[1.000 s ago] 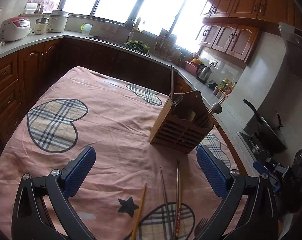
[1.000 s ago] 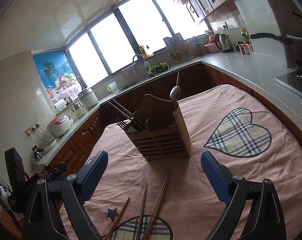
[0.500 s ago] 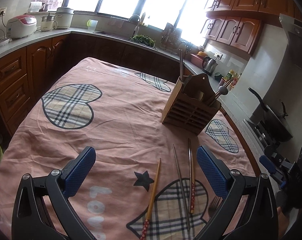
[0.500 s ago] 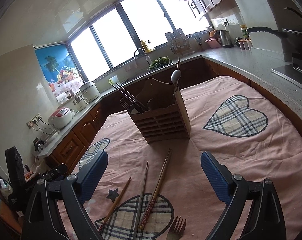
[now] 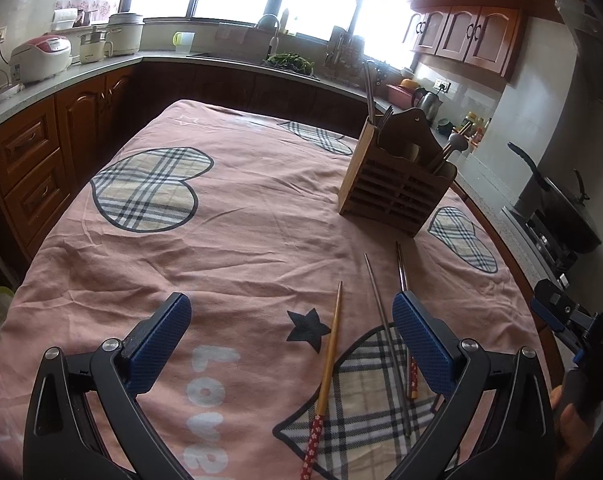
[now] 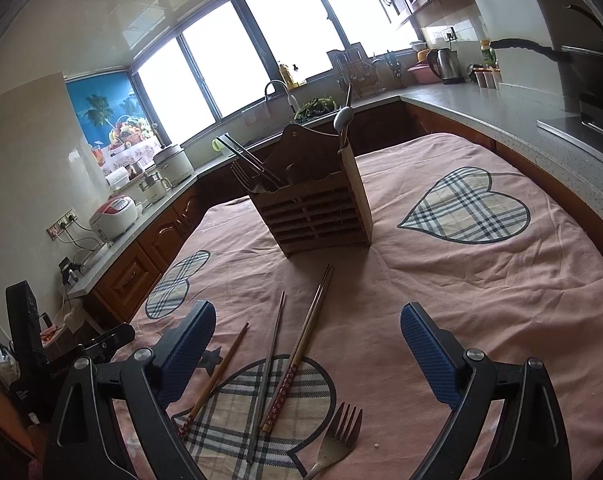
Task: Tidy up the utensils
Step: 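Move both open tools back from the holder toward the remaining chopsticks, then close the left tool on a plain wooden chopstick while the right tool grasps a red-patterned wooden chopstick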
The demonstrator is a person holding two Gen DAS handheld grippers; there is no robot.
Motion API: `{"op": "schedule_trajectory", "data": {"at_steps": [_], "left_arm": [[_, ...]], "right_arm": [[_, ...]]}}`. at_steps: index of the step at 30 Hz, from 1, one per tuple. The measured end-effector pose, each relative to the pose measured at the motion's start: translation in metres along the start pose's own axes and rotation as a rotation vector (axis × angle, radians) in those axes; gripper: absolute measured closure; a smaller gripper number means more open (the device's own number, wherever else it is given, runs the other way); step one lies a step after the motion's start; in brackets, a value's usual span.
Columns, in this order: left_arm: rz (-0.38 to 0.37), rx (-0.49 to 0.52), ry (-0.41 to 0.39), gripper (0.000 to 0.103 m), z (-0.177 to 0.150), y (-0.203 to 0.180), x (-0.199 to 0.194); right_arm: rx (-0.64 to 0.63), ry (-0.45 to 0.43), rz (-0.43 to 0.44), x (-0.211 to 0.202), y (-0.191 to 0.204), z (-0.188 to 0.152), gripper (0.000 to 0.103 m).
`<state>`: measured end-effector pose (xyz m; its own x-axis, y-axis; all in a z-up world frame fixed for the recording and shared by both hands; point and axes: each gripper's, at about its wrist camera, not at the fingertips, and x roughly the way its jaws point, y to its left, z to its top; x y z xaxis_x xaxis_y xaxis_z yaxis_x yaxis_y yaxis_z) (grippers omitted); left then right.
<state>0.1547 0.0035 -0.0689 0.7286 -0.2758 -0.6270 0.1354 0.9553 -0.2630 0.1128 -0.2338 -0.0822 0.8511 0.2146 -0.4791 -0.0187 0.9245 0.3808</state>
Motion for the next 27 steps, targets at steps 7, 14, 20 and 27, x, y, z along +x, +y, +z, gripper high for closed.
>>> {"op": "schedule_trajectory", "data": {"at_steps": [7, 14, 20, 27], "left_arm": [[0.016, 0.062, 0.045, 0.000, -0.004, -0.007, 0.017], [0.010, 0.139, 0.096, 0.001, -0.003, -0.019, 0.040], [0.008, 0.223, 0.168, 0.020, -0.003, -0.036, 0.066], [0.007, 0.281, 0.245, 0.040, -0.005, -0.045, 0.094]], "right_arm": [[-0.014, 0.041, -0.021, 0.014, -0.001, -0.006, 0.008], [-0.029, 0.084, -0.057, 0.032, -0.002, -0.008, 0.022], [-0.027, 0.132, -0.081, 0.053, -0.005, -0.005, 0.045], [-0.005, 0.199, -0.077, 0.092, -0.012, 0.002, 0.057]]}}
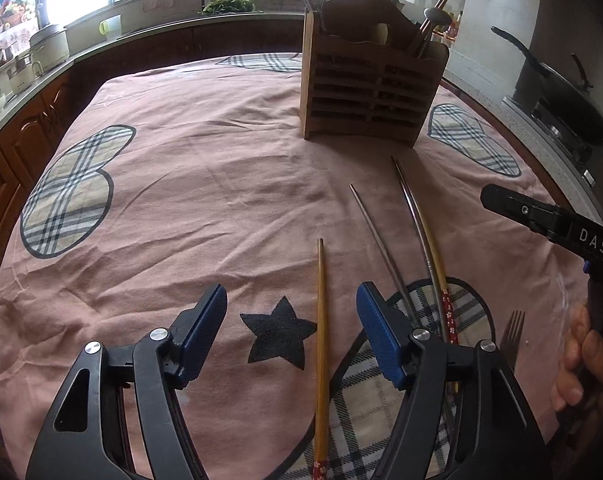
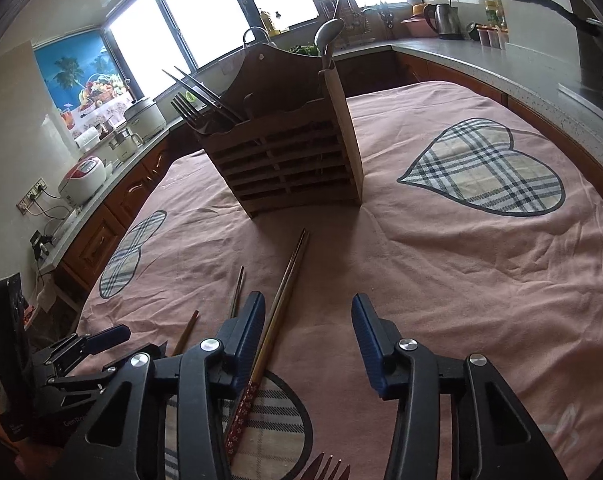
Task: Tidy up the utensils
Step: 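Close the left tool on a plain wooden chopstick while the right tool grasps a red-patterned wooden chopstick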
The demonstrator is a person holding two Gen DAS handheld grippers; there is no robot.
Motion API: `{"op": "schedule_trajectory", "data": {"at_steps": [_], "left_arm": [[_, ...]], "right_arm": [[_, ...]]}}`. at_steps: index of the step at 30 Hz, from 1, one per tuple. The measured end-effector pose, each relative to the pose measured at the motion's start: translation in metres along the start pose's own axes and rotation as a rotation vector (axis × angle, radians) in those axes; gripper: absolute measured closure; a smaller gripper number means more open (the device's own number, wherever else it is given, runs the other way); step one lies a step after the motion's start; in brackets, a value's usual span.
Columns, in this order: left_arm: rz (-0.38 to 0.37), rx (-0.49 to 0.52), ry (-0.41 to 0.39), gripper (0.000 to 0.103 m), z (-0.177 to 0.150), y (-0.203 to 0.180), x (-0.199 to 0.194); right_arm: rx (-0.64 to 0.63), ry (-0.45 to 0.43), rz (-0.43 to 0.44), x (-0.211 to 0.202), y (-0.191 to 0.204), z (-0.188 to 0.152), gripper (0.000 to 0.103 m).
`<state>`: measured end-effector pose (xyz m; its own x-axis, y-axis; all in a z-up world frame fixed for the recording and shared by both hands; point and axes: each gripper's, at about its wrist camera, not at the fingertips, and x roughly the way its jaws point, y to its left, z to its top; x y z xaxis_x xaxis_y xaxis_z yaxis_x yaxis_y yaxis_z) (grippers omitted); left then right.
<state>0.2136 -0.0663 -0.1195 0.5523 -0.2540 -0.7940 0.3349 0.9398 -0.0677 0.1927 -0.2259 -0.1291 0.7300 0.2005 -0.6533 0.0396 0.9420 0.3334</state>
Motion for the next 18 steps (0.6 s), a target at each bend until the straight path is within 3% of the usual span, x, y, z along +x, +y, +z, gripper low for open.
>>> {"op": "schedule_trajectory", "data": {"at_steps": [5, 18], "left_arm": [[-0.015, 0.010, 0.050, 0.059, 0.004, -0.001, 0.018], [-0.038, 0.045, 0.077, 0.061, 0.008, 0.001, 0.031]], "right_arm": [[0.004, 0.049, 0.004, 0.032, 0.003, 0.017, 0.074], [-0.046, 0.182, -0.045, 0.099, 0.013, 0.039, 0.095]]}}
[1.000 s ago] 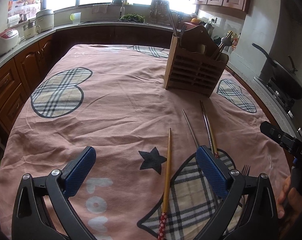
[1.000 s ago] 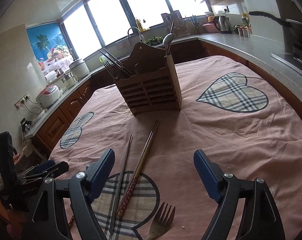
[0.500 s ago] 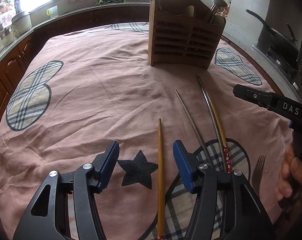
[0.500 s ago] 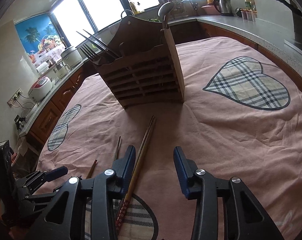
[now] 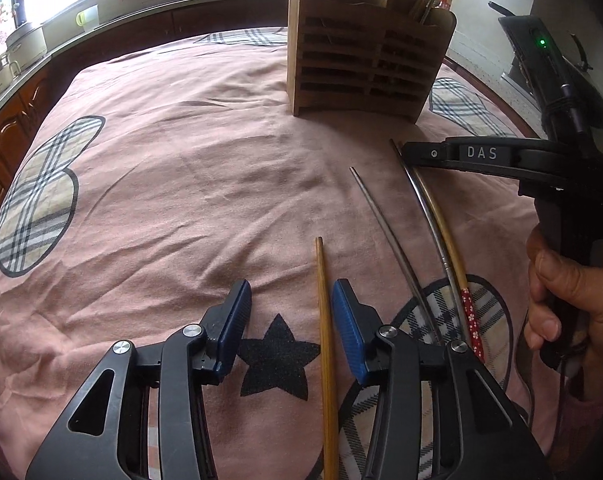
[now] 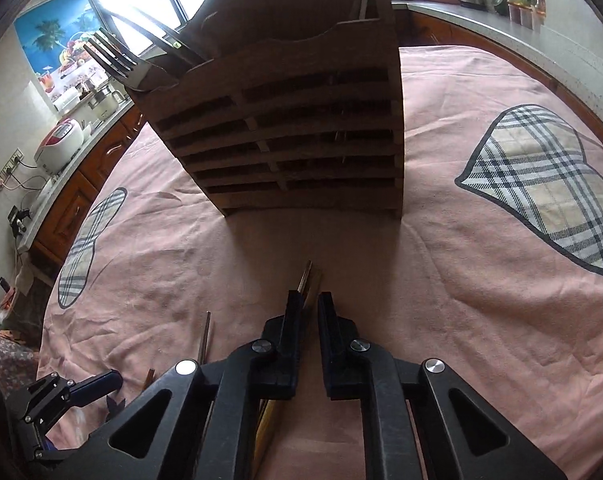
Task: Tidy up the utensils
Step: 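Close the left tool on a plain wooden chopstick while the right tool grasps a red-patterned wooden chopstick, then lift and carry the wooden chopstick with the left tool while the right tool carries its chopstick to the holder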
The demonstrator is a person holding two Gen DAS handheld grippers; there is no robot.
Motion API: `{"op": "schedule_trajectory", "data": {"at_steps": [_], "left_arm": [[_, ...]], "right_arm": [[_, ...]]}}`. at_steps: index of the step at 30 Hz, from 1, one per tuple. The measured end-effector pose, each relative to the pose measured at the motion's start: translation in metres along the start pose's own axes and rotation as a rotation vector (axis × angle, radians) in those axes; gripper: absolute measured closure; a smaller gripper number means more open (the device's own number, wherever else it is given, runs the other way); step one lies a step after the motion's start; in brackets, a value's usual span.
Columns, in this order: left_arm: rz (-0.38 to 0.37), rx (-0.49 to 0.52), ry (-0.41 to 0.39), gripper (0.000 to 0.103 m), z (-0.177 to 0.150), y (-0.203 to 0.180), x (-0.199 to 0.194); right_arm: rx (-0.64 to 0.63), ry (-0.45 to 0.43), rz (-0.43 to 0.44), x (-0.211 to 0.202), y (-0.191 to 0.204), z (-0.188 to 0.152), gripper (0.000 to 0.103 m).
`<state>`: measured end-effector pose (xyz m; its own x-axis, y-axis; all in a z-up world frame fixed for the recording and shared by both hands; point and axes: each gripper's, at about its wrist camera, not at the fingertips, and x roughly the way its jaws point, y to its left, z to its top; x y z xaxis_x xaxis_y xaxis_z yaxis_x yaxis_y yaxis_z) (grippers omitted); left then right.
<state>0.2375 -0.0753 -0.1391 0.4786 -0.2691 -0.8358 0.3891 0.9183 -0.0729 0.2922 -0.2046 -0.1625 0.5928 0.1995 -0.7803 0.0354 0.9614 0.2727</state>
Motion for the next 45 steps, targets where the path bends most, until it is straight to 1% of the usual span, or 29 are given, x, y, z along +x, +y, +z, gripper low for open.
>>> {"op": "schedule_trajectory", "data": {"at_steps": [5, 7, 8, 9, 10, 11, 16, 22, 29, 33, 45], "left_arm": [[0.010, 0.024, 0.011, 0.061, 0.005, -0.003, 0.005], [0.022, 0.045, 0.007, 0.065, 0.005, -0.007, 0.006], [0.024, 0.056, 0.003, 0.074, 0.006, -0.008, 0.006], [0.017, 0.058, 0.003, 0.087, 0.006, -0.009, 0.006], [0.003, 0.051, 0.007, 0.095, 0.007, -0.008, 0.006], [-0.007, 0.042, 0.009, 0.097, 0.008, -0.007, 0.006], [-0.053, -0.007, -0.001, 0.098, 0.006, 0.004, -0.002], [-0.130, -0.082, -0.054, 0.098, 0.005, 0.018, -0.032], [-0.162, -0.125, -0.150, 0.098, 0.008, 0.024, -0.077], [-0.173, -0.147, -0.208, 0.098, 0.010, 0.027, -0.098], [-0.188, -0.180, -0.312, 0.098, 0.004, 0.032, -0.139]], "right_arm": [[-0.013, 0.015, -0.005, 0.006, 0.005, 0.006, 0.095], [-0.023, 0.019, -0.009, 0.007, 0.005, 0.009, 0.096], [-0.024, 0.022, -0.006, 0.007, 0.005, 0.009, 0.096], [-0.027, 0.027, -0.001, 0.007, 0.004, 0.009, 0.096], [-0.030, 0.026, 0.000, 0.006, 0.004, 0.010, 0.096], [-0.028, 0.023, 0.002, 0.004, 0.004, 0.009, 0.096], [-0.010, -0.017, 0.048, -0.020, 0.002, 0.004, 0.098], [-0.015, -0.080, 0.106, -0.062, 0.009, -0.002, 0.098], [-0.025, -0.143, 0.144, -0.099, 0.017, -0.012, 0.098], [-0.031, -0.183, 0.151, -0.117, 0.020, -0.017, 0.098], [-0.058, -0.270, 0.161, -0.161, 0.026, -0.028, 0.098]]}}
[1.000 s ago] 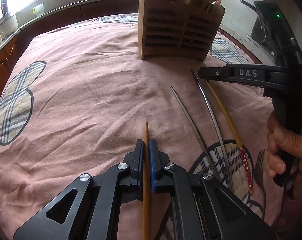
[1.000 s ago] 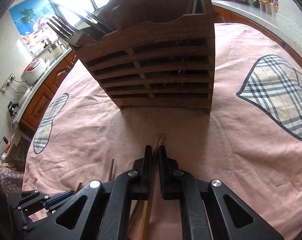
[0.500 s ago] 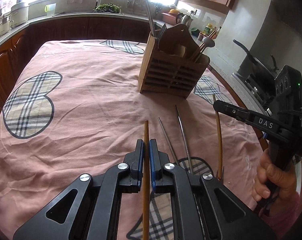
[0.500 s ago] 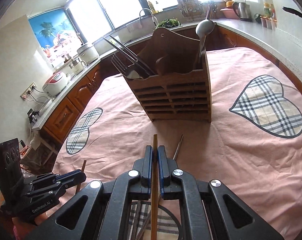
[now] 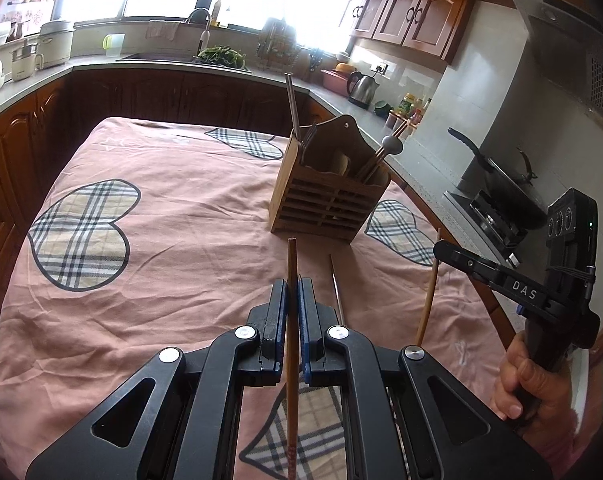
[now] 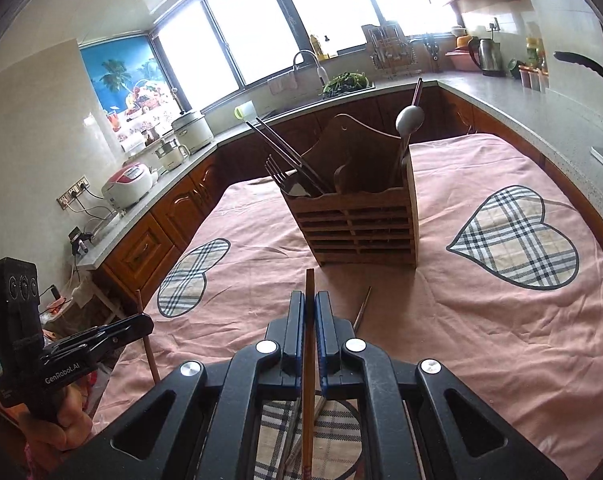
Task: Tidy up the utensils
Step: 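Lift and carry the wooden chopstick with the left tool while the right tool carries its chopstick to the holder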
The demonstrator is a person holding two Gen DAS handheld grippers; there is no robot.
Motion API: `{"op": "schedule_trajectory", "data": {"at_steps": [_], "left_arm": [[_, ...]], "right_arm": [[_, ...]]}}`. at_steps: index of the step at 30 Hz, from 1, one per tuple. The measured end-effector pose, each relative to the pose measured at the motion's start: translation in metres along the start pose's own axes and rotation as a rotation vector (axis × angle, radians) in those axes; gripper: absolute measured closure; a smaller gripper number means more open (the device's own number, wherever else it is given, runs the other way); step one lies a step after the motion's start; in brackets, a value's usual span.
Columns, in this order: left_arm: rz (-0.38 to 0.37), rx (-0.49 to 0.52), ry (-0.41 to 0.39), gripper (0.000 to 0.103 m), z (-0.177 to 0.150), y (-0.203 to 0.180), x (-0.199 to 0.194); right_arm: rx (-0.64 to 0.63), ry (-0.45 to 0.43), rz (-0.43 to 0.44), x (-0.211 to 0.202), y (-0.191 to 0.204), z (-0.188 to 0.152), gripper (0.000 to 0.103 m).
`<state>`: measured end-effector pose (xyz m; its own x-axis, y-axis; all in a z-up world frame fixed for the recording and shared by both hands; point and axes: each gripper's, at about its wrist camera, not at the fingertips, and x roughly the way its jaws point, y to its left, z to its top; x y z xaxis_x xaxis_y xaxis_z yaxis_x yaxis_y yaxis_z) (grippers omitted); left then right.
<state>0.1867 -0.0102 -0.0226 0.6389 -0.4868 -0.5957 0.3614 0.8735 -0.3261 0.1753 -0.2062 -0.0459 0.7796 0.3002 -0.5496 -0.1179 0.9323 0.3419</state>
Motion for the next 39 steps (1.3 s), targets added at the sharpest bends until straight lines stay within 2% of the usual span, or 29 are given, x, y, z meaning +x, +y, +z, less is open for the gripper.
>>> {"op": "schedule_trajectory", "data": {"at_steps": [8, 23, 39], "left_arm": [[-0.008, -0.027, -0.089, 0.098, 0.004, 0.002, -0.022], [-0.010, -0.061, -0.190, 0.098, 0.024, -0.001, -0.033], [-0.035, 0.023, -0.311, 0.098, 0.074, -0.035, -0.033]], "right_arm": [[-0.029, -0.065, -0.018, -0.020, 0.006, 0.002, 0.098], [-0.045, -0.198, -0.050, -0.048, 0.007, 0.016, 0.098], [-0.059, -0.325, -0.066, -0.058, 0.002, 0.051, 0.098]]}}
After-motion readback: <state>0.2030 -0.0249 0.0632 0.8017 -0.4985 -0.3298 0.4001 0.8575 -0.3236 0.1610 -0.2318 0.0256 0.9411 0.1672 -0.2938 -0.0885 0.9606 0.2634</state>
